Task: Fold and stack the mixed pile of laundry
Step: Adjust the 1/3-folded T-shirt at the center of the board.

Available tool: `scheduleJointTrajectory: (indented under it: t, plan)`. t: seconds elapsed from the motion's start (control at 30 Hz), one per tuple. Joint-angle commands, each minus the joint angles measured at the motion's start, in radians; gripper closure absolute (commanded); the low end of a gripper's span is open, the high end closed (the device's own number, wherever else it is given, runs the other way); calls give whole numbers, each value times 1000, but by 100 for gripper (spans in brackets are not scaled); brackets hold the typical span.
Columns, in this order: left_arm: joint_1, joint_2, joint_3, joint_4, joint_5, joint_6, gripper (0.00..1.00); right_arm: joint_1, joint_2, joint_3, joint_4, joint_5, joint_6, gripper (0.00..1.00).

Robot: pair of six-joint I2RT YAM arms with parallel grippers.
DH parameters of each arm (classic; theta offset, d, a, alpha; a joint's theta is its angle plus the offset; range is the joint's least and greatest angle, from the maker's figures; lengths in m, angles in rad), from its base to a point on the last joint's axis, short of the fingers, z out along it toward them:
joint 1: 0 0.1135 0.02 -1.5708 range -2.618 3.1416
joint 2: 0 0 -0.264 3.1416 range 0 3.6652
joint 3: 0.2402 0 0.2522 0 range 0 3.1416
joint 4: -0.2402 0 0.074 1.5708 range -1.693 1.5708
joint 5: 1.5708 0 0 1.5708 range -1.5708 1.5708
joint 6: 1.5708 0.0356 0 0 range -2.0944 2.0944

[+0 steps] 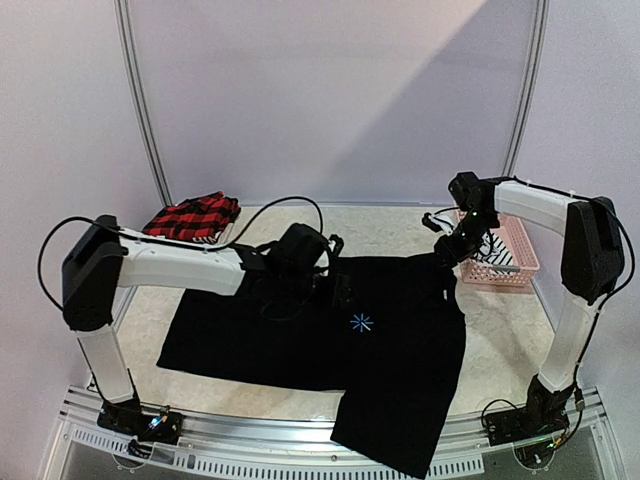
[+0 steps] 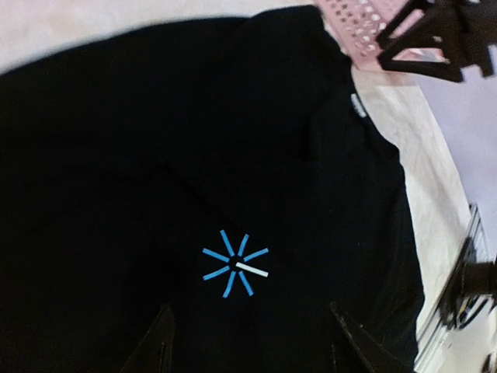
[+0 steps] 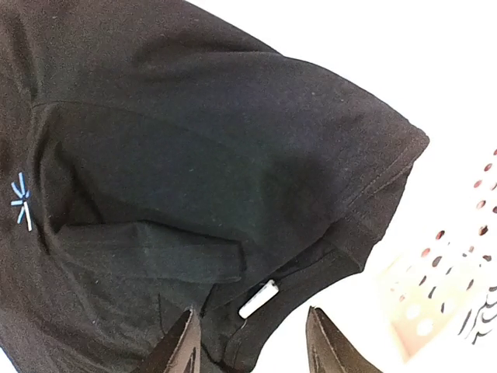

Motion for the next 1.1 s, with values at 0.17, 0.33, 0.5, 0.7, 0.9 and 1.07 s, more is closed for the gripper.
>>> scheduleJointTrajectory:
  t: [0.17,0.33,0.5,0.7,0.9,1.07]
  plan:
    - [-43,246,54,285,28,-441,35,-33,93,-17,58,-50,50,55]
    - [-46,316,93,308,41,-494,38,-34,134,-21,51,-119,63,60]
    - [-50,347,113,293,57,-510,42,-38,144,-38,57,-159,72,72]
    - [-53,359,117,275,67,-523,46,-38,139,-47,54,-175,83,85]
    - [-54,384,149,256,95,-529,51,-38,94,-75,44,-192,92,100]
    - [-67,382,167,202,101,-532,48,-38,-4,-113,6,-239,98,100]
